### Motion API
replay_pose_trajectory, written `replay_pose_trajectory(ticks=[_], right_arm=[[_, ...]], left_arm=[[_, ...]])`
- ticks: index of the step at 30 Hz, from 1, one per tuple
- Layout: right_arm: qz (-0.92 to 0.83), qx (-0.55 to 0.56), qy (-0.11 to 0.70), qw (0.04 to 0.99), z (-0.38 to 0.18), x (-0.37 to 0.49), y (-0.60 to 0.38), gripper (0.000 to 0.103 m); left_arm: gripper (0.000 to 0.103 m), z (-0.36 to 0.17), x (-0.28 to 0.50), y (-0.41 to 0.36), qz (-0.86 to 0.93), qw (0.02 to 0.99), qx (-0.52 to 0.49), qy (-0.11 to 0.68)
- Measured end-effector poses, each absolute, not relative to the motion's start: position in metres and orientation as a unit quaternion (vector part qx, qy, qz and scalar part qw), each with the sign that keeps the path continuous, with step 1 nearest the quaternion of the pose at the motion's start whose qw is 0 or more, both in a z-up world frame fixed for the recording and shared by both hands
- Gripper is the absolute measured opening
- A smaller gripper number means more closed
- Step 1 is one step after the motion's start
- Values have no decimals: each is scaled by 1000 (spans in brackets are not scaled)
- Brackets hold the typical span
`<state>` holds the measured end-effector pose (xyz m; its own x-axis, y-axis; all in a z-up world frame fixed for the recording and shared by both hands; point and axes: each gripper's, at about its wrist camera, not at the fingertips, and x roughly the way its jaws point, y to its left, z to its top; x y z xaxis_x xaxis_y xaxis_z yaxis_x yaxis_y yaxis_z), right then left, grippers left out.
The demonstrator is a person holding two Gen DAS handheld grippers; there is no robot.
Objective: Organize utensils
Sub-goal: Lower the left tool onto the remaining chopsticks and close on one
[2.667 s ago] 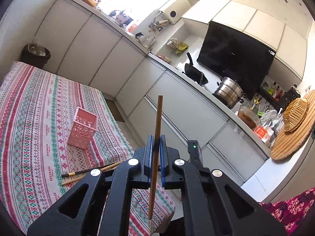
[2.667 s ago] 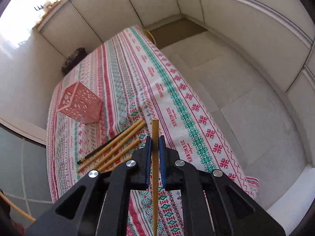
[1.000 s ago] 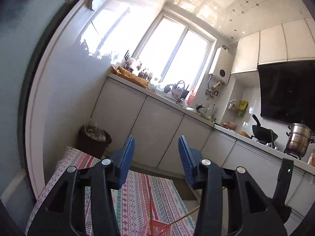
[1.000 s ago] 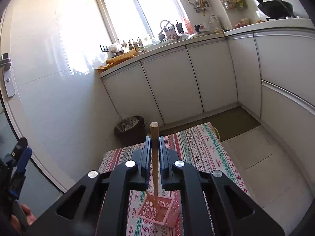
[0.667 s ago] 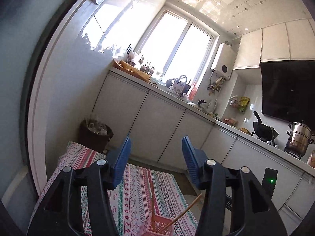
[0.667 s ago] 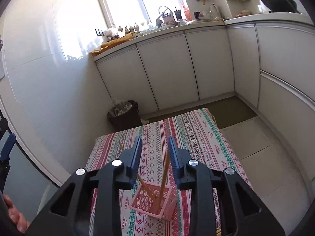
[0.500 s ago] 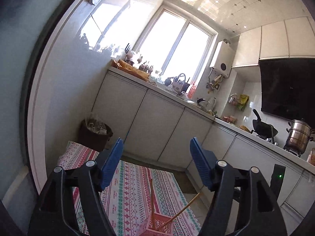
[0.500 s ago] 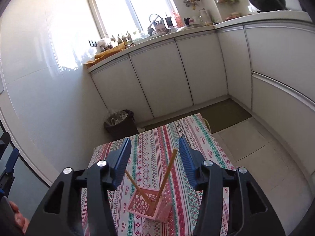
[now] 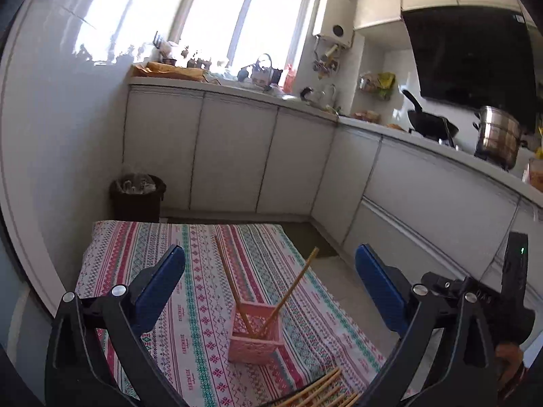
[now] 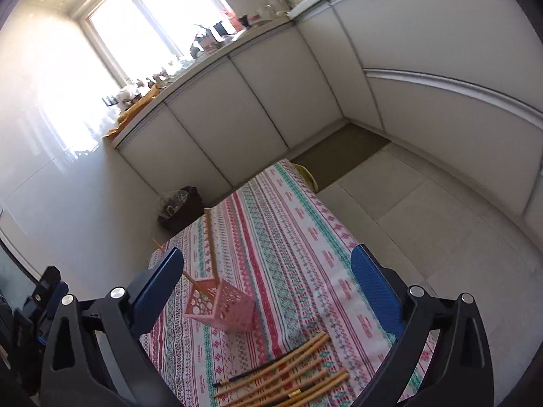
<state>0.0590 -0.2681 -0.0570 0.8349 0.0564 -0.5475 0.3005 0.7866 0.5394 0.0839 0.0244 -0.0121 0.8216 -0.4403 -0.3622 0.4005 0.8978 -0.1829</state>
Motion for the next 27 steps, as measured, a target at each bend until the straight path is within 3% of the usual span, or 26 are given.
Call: replay_pose_trajectory(ticks=[8,17,19,21,23,27], right_arm=[[-122,345,319,874,-91,8,-318,96],[-108,384,353,846,-112,4,-349,96],[-97,391,361,841,-114,6,-350,96],[-89,400,369,834,-116,7,-352,96],[-81,412,377,825,-119,7,-354,96],[-68,432,386,812,-124,5,-359,96]], left_arm=[[96,-77,73,-54,-346,884,114,293],[96,-171,27,-141,-496,681,332,425],[90,-188,27,-155,-496,645,348,465],[72,-204,31,-165,-505,606,336,514],[64,-218,29,-172,-505,582,339,540],[60,-237,39,-180,-477,575,351,565]])
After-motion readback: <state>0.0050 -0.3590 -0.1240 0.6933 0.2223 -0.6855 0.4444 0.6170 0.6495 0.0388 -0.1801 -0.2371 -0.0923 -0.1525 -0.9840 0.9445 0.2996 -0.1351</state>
